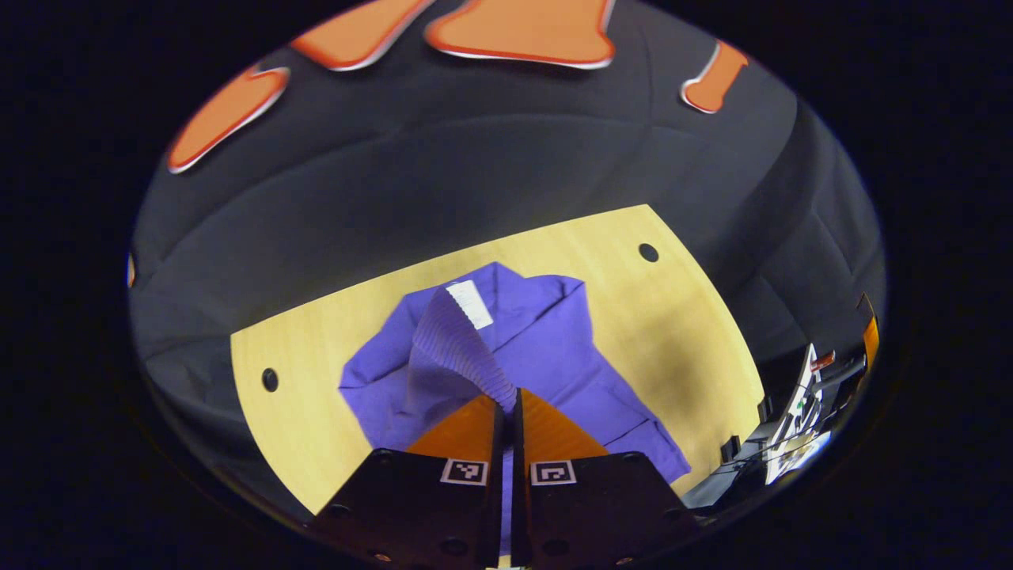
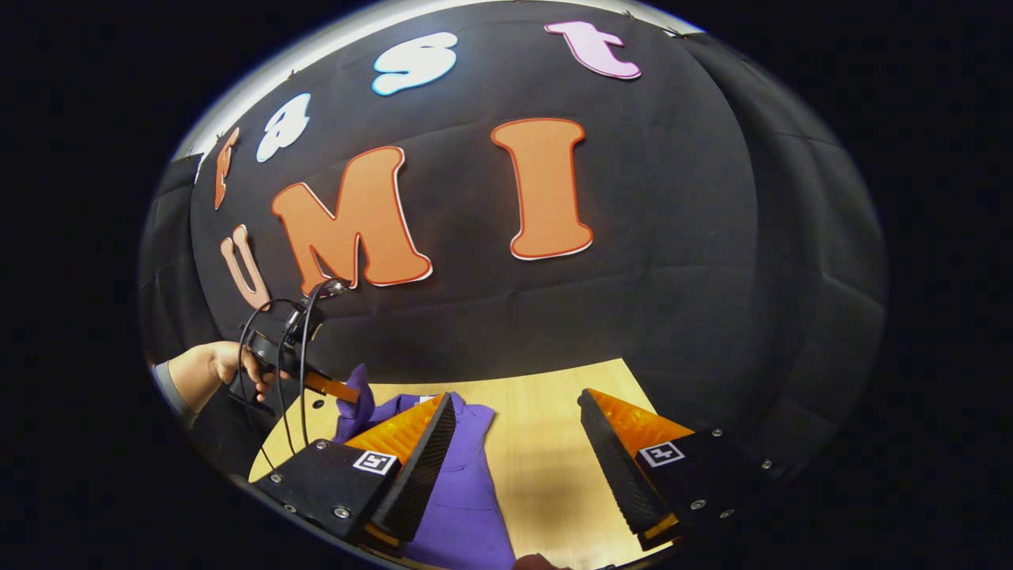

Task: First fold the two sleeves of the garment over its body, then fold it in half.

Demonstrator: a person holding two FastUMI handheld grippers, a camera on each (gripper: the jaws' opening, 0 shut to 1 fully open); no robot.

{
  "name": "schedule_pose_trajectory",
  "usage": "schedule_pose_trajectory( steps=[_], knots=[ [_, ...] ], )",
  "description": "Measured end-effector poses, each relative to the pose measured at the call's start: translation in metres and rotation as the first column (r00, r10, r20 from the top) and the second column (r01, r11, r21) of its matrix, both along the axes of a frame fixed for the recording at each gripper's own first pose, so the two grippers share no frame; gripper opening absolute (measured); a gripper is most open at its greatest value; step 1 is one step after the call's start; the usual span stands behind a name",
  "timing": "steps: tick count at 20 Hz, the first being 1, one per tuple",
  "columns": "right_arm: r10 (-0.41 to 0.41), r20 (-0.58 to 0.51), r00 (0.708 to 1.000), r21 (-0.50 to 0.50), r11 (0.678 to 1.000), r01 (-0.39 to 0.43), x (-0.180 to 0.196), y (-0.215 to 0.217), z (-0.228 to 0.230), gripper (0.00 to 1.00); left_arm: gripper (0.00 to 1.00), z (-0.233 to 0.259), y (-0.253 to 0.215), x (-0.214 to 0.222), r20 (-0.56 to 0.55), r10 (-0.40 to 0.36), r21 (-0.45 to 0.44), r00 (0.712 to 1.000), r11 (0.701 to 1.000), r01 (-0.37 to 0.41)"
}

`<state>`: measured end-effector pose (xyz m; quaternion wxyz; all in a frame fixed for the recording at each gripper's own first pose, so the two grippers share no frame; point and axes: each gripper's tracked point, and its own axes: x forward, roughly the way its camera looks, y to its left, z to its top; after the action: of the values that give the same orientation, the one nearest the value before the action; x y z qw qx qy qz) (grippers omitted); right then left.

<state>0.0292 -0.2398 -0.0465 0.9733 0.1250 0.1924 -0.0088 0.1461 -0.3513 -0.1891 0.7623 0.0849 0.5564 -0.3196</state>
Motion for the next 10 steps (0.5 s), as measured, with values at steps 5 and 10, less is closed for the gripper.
schedule_pose_trajectory(
  steps=[5,10],
  knots=[
    [-0.034,-0.019,0.999,0.005,0.999,0.034,-0.003,-0.027,-0.013,0.95,0.06,-0.037,-0.069,-0.016,-0.05,-0.059,0.012,0.997,0.998,0.06],
    [-0.049,-0.058,0.997,0.009,0.999,0.049,-0.005,-0.036,-0.028,0.95,0.15,-0.049,-0.116,-0.032,-0.101,-0.081,-0.052,0.992,0.996,0.076]
  ],
)
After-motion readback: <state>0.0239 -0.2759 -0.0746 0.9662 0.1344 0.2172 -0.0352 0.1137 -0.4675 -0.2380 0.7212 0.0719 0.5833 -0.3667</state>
